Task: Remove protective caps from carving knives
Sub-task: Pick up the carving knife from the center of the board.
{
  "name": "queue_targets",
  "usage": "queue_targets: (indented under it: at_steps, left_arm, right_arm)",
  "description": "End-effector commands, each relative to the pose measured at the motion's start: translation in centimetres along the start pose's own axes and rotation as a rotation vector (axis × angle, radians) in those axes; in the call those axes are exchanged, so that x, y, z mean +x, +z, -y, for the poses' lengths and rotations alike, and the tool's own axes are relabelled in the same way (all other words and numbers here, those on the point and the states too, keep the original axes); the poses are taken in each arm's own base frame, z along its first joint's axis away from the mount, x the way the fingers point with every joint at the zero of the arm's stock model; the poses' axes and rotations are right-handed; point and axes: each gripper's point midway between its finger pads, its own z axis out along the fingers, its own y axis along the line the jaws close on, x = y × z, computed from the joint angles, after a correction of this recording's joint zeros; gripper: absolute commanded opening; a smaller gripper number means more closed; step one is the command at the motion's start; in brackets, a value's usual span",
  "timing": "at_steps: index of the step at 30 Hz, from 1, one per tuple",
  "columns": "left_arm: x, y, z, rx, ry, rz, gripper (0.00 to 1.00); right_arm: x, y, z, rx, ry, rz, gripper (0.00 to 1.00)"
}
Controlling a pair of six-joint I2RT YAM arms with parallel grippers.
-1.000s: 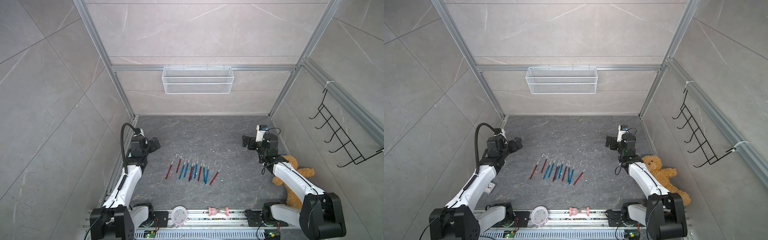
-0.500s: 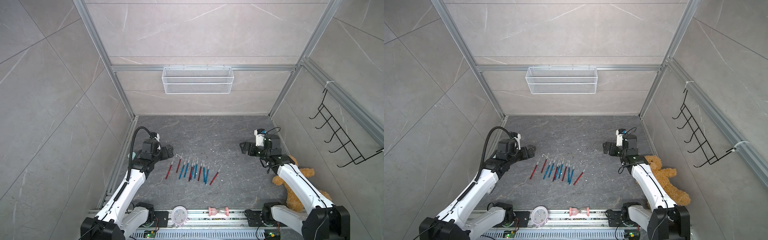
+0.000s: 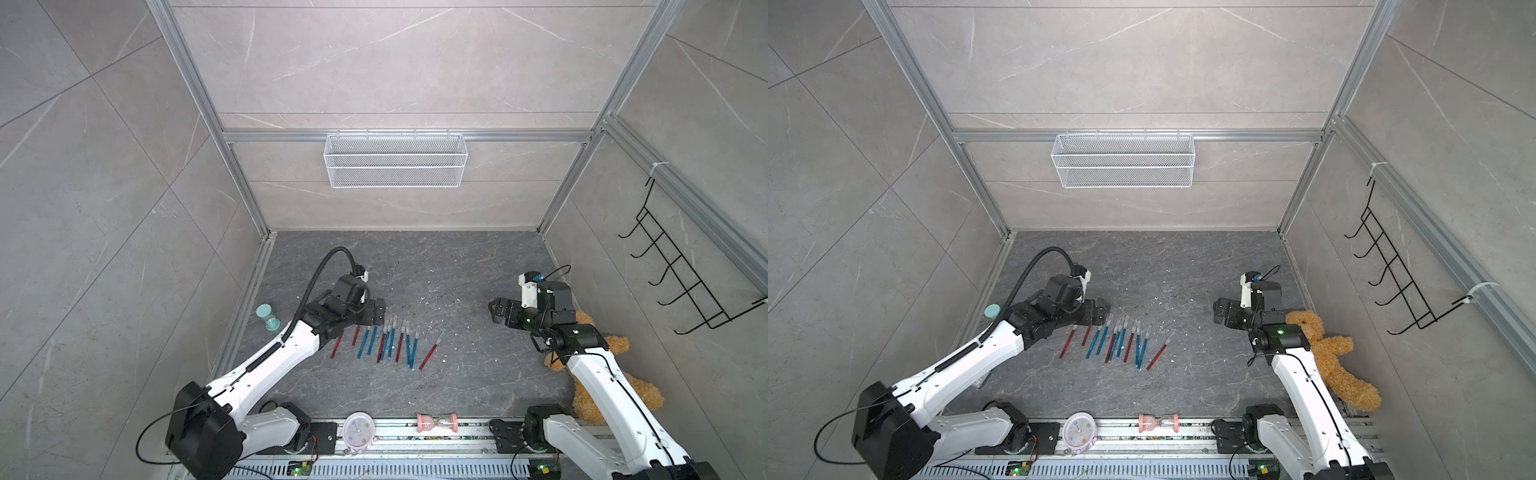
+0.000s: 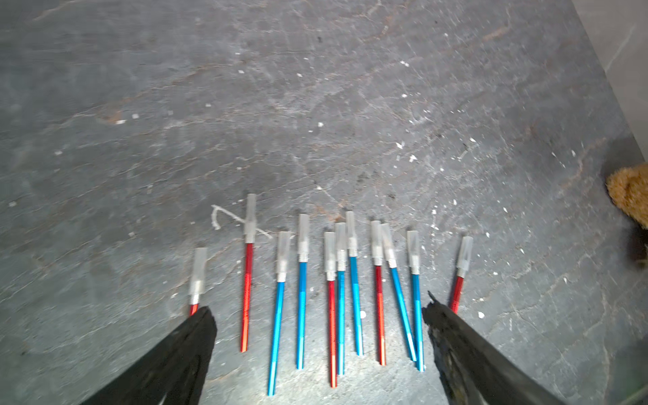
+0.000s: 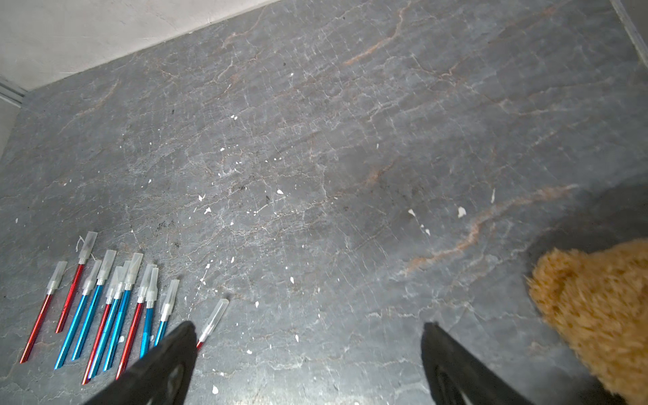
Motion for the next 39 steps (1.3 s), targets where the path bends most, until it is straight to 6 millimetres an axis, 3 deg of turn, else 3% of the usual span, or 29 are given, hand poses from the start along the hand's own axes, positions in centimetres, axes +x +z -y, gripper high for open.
queue_targets:
  at_steps: [1, 9, 16, 22, 25, 35, 39]
  left_arm:
    - [-0.8, 0.2, 2.9, 0.019, 0.050, -0.004, 0.95]
    - [1.5, 2.8, 10.9, 0.120, 0.210, -0.121, 0.88]
    - [4.5, 4.6, 15.1, 0.150, 0.285, -0.200, 0.80]
    - [6.3, 5.9, 16.2, 0.135, 0.301, -0.251, 0.73]
    - [7.3, 6.5, 16.0, 0.104, 0.310, -0.281, 0.67]
    - [9.4, 8.7, 15.4, 0.027, 0.327, -0.356, 0.64]
    - [10.1, 9.4, 15.5, 0.020, 0.334, -0.385, 0.55]
  right_arm:
    - [2.7, -0.5, 1.2, 0.051, 0.037, -0.055, 1.00]
    - [4.0, -1.1, 0.8, 0.015, 0.075, -0.057, 1.00]
    - [4.7, -0.9, 1.0, 0.020, 0.124, -0.078, 0.95]
    - [4.7, -0.8, 1.0, 0.017, 0.150, -0.072, 0.95]
    - [4.7, -0.6, 0.9, 0.013, 0.153, -0.079, 0.95]
    - [4.8, -0.1, 0.2, -0.031, 0.160, -0.075, 0.94]
    - [5.0, 0.2, 0.0, -0.050, 0.165, -0.085, 0.94]
